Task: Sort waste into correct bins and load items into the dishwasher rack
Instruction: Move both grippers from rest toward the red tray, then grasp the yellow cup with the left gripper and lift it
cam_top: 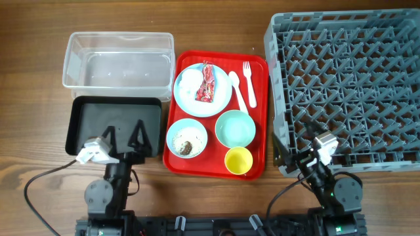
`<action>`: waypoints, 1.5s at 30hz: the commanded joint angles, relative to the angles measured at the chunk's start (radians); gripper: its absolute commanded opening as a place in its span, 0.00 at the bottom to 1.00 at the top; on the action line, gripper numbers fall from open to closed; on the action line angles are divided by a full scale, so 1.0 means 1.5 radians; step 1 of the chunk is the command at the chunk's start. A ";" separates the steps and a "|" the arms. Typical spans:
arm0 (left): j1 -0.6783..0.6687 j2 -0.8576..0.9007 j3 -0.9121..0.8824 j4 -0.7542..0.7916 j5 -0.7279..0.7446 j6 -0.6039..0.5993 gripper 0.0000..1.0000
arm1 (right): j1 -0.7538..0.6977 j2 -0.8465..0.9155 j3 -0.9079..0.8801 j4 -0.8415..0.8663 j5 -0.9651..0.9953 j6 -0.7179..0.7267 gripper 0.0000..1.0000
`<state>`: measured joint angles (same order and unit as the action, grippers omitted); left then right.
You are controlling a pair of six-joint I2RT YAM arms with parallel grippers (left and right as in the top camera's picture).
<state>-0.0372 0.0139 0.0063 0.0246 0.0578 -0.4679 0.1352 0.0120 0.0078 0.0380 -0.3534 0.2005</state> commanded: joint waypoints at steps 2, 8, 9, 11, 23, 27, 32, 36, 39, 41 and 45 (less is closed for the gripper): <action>0.003 0.004 0.081 0.012 0.160 0.009 1.00 | -0.003 0.002 0.074 -0.024 -0.132 0.112 1.00; 0.003 0.175 0.326 -0.194 0.197 0.034 1.00 | -0.003 0.142 0.314 -0.227 -0.107 0.111 1.00; 0.003 0.225 0.381 -0.247 0.203 0.046 1.00 | -0.003 0.176 0.349 -0.257 -0.106 0.110 1.00; 0.003 0.324 0.484 -0.346 0.209 0.071 1.00 | -0.003 0.277 0.448 -0.340 -0.107 0.075 1.00; -0.039 0.605 0.703 -0.569 0.328 0.050 1.00 | -0.003 0.600 0.720 -0.540 -0.160 -0.007 1.00; -0.182 0.667 0.703 -0.661 0.265 0.081 0.93 | -0.003 0.618 0.720 -0.556 -0.051 0.064 1.00; -0.402 0.785 0.701 -0.678 0.140 0.072 0.91 | -0.003 0.618 0.720 -0.580 0.013 0.099 1.00; -0.541 0.900 0.701 -0.631 0.028 0.050 0.82 | -0.003 0.618 0.720 -0.594 0.013 0.101 1.00; -0.588 0.982 0.701 -0.593 -0.008 0.042 0.76 | -0.003 0.618 0.720 -0.609 0.013 0.100 1.00; -0.595 1.039 0.701 -0.550 -0.010 0.042 0.70 | -0.003 0.618 0.720 -0.614 0.013 0.100 1.00; -0.590 1.080 0.701 -0.527 -0.010 0.009 0.38 | -0.003 0.618 0.720 -0.618 0.013 0.100 1.00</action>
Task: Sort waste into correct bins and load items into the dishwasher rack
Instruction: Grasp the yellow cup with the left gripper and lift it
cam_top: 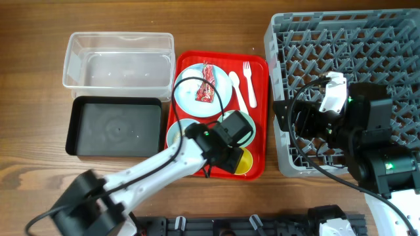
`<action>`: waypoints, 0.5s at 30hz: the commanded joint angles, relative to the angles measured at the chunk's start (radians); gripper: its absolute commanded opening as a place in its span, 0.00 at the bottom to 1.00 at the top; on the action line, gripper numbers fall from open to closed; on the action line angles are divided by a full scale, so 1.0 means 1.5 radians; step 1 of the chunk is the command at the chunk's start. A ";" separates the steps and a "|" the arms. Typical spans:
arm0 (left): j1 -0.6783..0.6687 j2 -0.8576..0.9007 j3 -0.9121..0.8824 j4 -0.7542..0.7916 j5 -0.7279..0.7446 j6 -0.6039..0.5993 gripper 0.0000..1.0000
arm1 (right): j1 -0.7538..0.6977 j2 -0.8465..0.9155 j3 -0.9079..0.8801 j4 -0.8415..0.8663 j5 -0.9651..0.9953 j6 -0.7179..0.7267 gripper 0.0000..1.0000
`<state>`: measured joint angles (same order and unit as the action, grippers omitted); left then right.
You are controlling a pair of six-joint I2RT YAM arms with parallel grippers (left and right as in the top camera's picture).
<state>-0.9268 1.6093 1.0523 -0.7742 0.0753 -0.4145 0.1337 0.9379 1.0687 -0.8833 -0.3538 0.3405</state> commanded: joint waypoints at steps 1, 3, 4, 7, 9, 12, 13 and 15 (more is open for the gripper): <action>0.003 0.016 0.004 0.006 -0.021 -0.028 0.24 | -0.002 0.001 0.013 -0.006 0.014 0.007 1.00; 0.003 0.002 0.006 -0.001 -0.016 -0.028 0.04 | -0.002 0.001 0.013 -0.009 0.014 0.007 1.00; 0.004 -0.007 0.010 -0.011 -0.009 -0.028 0.04 | -0.002 0.001 0.013 -0.009 0.014 0.007 1.00; 0.025 -0.058 0.051 -0.082 0.026 -0.028 0.04 | -0.002 0.001 0.013 -0.008 0.013 0.009 1.00; 0.074 -0.124 0.099 -0.135 0.068 -0.023 0.04 | -0.002 0.001 0.013 -0.011 0.011 0.038 0.99; 0.183 -0.223 0.120 -0.130 0.180 -0.023 0.04 | -0.002 0.001 0.013 0.003 -0.072 0.031 1.00; 0.218 -0.241 0.120 -0.125 0.219 -0.023 0.04 | -0.002 0.001 0.013 0.014 -0.115 0.010 0.98; 0.317 -0.272 0.120 -0.107 0.341 -0.023 0.04 | -0.002 0.001 0.013 0.051 -0.238 -0.077 0.95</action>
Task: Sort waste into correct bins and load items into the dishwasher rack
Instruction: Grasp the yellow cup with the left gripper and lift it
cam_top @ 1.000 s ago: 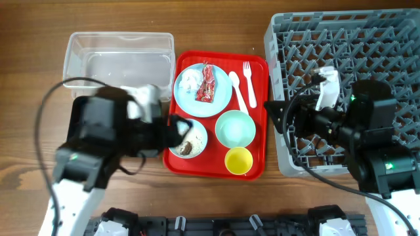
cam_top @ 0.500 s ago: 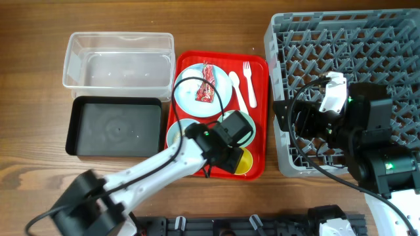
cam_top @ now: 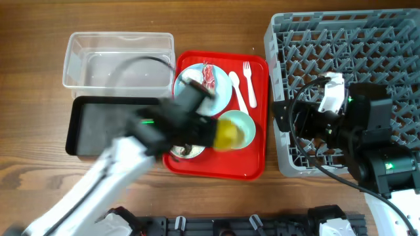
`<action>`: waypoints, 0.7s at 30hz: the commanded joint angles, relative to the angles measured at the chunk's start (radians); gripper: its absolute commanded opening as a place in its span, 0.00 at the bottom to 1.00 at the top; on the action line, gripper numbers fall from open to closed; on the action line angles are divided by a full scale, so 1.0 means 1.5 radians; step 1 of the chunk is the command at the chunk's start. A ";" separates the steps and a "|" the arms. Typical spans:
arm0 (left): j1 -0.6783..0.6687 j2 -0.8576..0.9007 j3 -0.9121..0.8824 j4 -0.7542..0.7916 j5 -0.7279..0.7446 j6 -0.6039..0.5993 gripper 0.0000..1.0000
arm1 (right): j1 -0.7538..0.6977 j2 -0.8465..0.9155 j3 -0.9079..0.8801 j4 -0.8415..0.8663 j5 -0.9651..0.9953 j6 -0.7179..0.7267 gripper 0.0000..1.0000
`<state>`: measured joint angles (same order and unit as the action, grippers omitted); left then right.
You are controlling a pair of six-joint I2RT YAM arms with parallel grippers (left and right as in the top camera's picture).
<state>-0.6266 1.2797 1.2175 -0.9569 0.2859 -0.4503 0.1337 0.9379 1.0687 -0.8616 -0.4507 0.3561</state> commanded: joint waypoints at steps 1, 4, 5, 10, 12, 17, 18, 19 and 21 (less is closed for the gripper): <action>0.145 -0.057 0.009 0.021 0.242 0.003 0.04 | -0.002 0.001 0.013 0.046 -0.209 -0.108 0.94; 0.247 -0.056 0.009 0.052 0.489 0.032 0.04 | -0.002 0.001 0.013 0.083 -0.349 -0.168 0.94; 0.270 -0.053 0.009 0.062 0.564 0.034 0.04 | -0.002 0.001 0.013 0.100 -0.384 -0.170 0.94; 0.290 -0.039 0.009 0.080 0.720 0.034 0.04 | 0.018 0.001 0.013 0.167 -0.461 -0.165 0.94; 0.277 -0.040 0.009 0.081 0.720 0.034 0.04 | 0.050 0.001 0.013 0.198 -0.469 -0.165 0.94; 0.251 -0.039 0.009 0.087 0.719 0.036 0.04 | 0.132 0.011 0.013 0.284 -0.403 -0.092 0.93; 0.247 -0.039 0.009 0.087 0.719 0.036 0.04 | 0.143 0.016 0.013 0.297 -0.377 -0.077 0.93; 0.244 -0.039 0.009 0.087 0.719 0.036 0.04 | 0.152 0.022 0.013 0.313 -0.377 -0.073 0.93; 0.241 -0.039 0.009 0.087 0.719 0.036 0.04 | 0.166 0.030 0.013 0.343 -0.399 -0.073 0.89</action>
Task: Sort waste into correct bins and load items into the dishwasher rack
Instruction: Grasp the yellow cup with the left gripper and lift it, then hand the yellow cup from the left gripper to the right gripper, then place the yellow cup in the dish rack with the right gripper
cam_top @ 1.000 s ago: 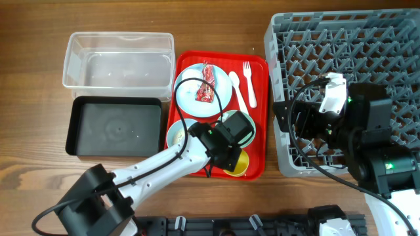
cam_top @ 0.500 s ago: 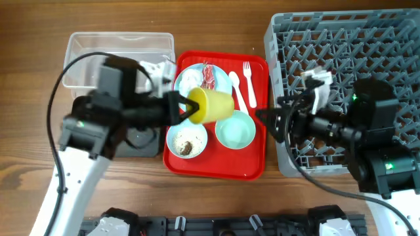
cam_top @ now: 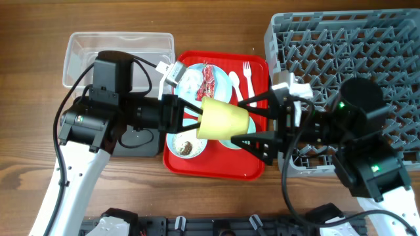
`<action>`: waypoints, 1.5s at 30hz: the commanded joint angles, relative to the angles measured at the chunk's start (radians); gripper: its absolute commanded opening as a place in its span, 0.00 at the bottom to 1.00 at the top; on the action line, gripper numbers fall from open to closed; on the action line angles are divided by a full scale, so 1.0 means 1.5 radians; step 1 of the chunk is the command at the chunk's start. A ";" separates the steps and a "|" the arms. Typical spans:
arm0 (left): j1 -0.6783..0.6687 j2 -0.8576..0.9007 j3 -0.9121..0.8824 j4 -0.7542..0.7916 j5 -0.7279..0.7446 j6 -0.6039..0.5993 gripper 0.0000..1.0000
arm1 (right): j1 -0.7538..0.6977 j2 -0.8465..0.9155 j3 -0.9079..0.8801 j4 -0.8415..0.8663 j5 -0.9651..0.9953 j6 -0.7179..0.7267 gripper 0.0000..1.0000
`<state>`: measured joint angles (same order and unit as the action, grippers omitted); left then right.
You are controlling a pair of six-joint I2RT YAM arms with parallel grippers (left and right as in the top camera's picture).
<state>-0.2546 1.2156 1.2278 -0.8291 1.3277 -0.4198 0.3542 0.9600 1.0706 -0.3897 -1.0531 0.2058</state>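
A yellow cup hangs on its side above the red tray, its rim pointing right. My left gripper is shut on its left end. My right gripper has reached in from the right and is open, one finger on each side of the cup's rim end. On the tray lie a blue plate with a red wrapper, a white fork, a white spoon and a bowl with food scraps. The teal bowl is mostly hidden under the cup.
The grey dishwasher rack fills the right side. A clear bin stands at the back left. In front of it is a black bin, largely covered by my left arm.
The cup was low over the teal bowl in my left gripper and is now higher and on its side. My right gripper has come from over the rack to the cup, open around it.
Both arms sat folded at the front edge with the yellow cup standing at the tray's front right. Then my left gripper was at the cup and my right arm over the rack. Then the cup was off the tray, and now it hangs between both grippers.
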 commanded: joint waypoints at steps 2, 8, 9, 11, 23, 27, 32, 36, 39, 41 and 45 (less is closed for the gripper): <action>-0.007 0.003 0.003 0.003 0.024 0.016 0.04 | 0.036 0.022 0.012 0.051 -0.016 0.035 0.82; -0.007 0.003 0.003 0.022 0.014 0.016 0.04 | 0.061 0.032 0.012 0.049 -0.011 0.037 0.57; -0.007 0.003 0.003 0.022 0.010 0.016 0.04 | 0.061 0.033 0.012 0.050 -0.006 0.037 0.57; -0.007 0.003 0.003 0.023 0.008 0.016 0.10 | 0.061 0.030 0.012 0.041 0.032 0.037 0.54; -0.006 0.003 0.003 0.022 -0.046 0.015 1.00 | -0.068 -0.126 0.012 -0.237 0.457 0.078 0.47; -0.006 0.003 0.003 0.022 -0.054 0.015 1.00 | -0.115 -0.136 0.012 -0.395 0.666 0.129 0.45; -0.006 0.003 0.003 0.022 -0.073 0.016 1.00 | -0.119 -0.046 0.012 -0.496 0.727 0.210 0.41; -0.006 0.003 0.003 0.018 -0.073 0.016 1.00 | -0.119 0.089 0.012 -0.527 0.769 0.209 0.48; -0.006 0.003 0.003 0.009 -0.073 0.016 1.00 | -0.120 0.182 0.012 -0.509 0.798 0.211 0.49; -0.006 0.003 0.003 0.006 -0.073 0.016 1.00 | -0.130 0.227 0.012 -0.503 0.790 0.211 0.48; -0.006 0.003 0.003 0.006 -0.073 0.016 1.00 | -0.166 0.288 0.012 -0.512 0.732 0.173 0.54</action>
<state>-0.2600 1.2259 1.2278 -0.8185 1.2201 -0.4049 0.1402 1.3529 1.0805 -1.1484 0.0898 0.5034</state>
